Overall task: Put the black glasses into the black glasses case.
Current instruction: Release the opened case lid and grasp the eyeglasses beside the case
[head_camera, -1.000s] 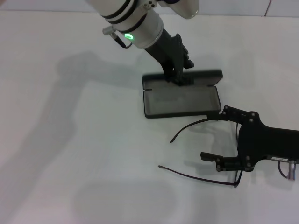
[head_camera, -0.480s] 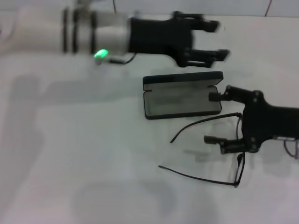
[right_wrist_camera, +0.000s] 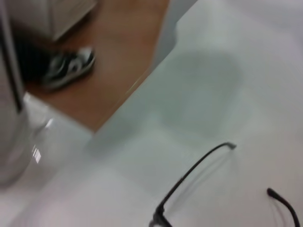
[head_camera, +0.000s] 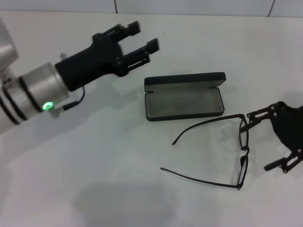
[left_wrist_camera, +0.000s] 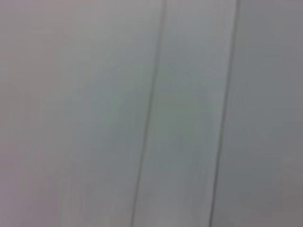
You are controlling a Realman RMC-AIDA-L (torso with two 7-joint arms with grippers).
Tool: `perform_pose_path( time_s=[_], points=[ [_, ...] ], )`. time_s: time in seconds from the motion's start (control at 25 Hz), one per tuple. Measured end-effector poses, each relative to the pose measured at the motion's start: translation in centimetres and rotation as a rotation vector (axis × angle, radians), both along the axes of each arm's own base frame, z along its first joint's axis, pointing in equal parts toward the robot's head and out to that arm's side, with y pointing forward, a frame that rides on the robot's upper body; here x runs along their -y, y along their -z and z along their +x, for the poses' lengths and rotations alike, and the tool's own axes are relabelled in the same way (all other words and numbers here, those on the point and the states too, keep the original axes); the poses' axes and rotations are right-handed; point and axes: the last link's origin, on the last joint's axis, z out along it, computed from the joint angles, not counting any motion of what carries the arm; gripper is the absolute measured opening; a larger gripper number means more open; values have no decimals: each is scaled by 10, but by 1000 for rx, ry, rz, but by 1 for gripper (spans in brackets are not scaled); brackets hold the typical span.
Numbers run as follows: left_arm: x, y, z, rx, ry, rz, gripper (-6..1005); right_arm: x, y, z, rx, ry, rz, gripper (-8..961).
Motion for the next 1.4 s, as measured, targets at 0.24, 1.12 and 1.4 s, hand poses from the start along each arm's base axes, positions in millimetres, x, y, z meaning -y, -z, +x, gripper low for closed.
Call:
perform_pose_path(
  time_s=[0.24, 1.12, 1.4],
  points=[
    [15, 3, -14, 34, -45, 11, 739, -10, 20, -24, 195, -158, -27, 839],
    [21, 8, -17, 50, -64, 5, 731, -15, 87, -25, 395, -363, -48, 763],
    [24, 9, -19, 44, -65, -2, 730, -15, 92, -24, 379, -361, -33, 683]
  ],
)
